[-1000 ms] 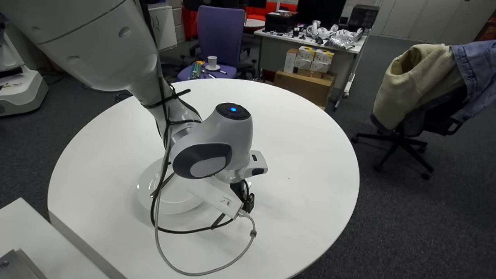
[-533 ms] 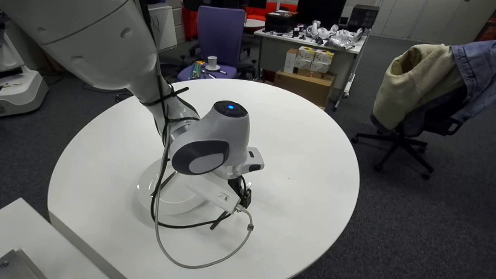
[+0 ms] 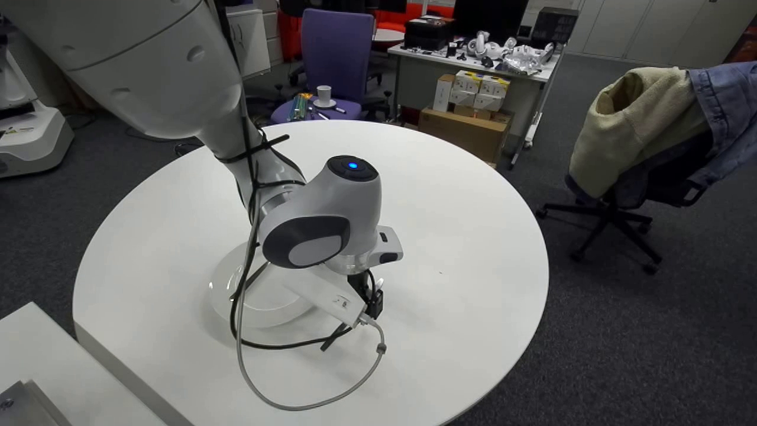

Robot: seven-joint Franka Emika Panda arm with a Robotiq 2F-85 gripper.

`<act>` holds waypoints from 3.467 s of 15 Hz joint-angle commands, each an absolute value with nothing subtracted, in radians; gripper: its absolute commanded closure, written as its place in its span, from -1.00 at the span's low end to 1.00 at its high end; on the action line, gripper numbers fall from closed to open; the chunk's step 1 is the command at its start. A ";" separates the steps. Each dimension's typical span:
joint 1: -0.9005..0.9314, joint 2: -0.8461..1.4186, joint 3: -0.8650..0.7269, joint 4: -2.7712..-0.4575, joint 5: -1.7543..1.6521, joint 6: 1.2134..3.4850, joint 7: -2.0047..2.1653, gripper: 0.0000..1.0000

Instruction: Pick up the knife and place it next to the folk on the plate

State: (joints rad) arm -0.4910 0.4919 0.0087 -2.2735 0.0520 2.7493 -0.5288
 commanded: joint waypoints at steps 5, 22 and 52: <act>-0.513 0.505 0.011 -2.259 0.084 2.750 -0.544 -0.93; -0.543 0.523 0.008 -2.225 0.111 2.748 -0.536 1.00; -0.386 0.371 -0.020 -2.276 0.025 2.737 -0.502 0.95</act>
State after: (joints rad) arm -0.4357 0.4369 -0.0040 -2.2331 0.0644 2.7487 -0.5239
